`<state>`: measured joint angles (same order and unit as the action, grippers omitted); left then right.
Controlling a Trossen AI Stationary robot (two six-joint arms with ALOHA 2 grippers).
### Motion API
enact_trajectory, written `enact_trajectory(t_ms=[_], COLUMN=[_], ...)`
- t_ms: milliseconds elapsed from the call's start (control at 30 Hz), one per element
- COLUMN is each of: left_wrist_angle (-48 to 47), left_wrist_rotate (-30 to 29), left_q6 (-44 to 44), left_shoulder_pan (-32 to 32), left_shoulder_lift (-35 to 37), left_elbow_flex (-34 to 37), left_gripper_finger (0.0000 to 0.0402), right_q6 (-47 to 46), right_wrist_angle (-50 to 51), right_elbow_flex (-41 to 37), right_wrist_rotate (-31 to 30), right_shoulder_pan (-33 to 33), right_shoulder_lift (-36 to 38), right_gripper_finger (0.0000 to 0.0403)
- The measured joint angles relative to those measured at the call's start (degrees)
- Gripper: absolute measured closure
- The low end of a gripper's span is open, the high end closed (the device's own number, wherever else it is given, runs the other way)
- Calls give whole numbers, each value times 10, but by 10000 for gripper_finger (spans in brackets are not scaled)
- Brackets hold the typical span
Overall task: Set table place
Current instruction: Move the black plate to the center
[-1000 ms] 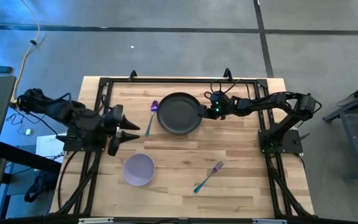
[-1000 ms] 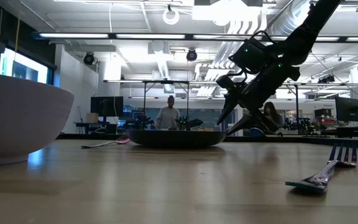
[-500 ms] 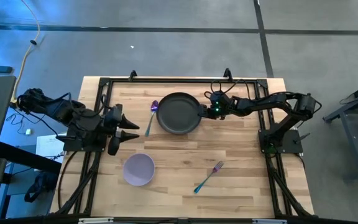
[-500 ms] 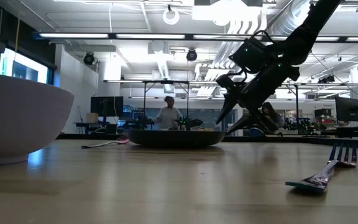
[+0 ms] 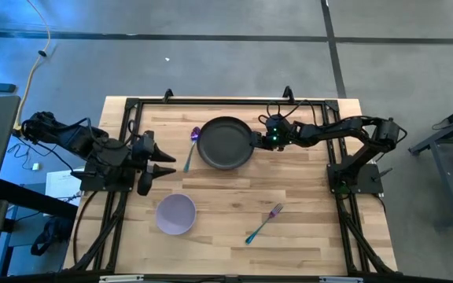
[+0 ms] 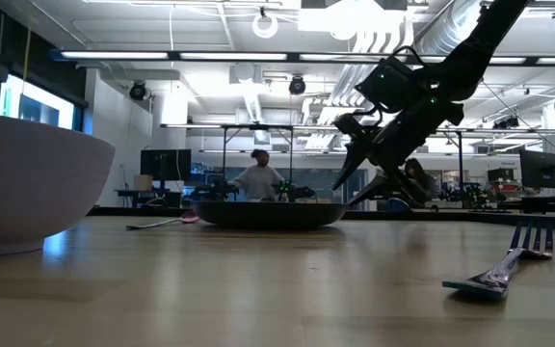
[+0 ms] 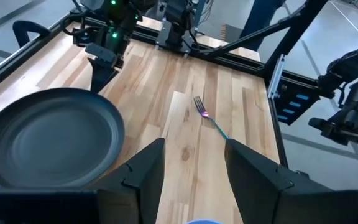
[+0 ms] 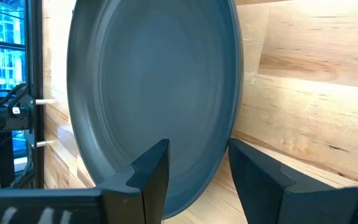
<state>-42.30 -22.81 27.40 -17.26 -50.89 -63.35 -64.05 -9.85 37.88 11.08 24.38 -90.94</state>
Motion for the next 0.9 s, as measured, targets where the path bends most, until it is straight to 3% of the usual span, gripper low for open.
enact_trajectory(t_ms=[900], left_wrist_angle=[-2], left_wrist_rotate=[-8], left_q6=[4], left_shoulder_pan=[0], left_shoulder_lift=[0], left_elbow_flex=[0], left_gripper_finger=[245], right_q6=[5], right_wrist_angle=[-12], right_elbow_flex=[0], right_wrist_rotate=[0], right_shoulder_pan=[0], right_shoulder_lift=[0], right_gripper_finger=[247])
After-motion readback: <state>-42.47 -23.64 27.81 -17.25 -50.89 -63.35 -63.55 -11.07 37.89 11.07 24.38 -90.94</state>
